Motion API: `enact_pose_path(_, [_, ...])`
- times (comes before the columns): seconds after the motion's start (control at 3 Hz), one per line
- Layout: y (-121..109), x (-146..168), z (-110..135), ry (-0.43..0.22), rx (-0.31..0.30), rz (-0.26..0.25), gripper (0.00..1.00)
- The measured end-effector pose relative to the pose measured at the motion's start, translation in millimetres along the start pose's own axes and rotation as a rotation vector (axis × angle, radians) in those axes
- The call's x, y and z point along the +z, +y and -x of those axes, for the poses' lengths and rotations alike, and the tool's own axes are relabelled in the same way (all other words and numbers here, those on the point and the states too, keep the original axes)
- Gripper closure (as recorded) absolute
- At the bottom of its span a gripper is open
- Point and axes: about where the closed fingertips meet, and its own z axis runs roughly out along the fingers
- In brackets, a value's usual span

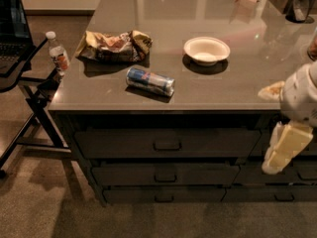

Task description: Open middle drawer

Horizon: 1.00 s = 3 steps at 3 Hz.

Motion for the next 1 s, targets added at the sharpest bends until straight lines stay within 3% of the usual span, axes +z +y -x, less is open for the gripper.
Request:
enact_pose_path(0.67, [43.4,90.2,-38.2,-0.145,-0.048,0.075,0.0])
enact_pose_path(1.0, [51.1,126.5,-32.7,-0.3,-0.046,0.077,0.0])
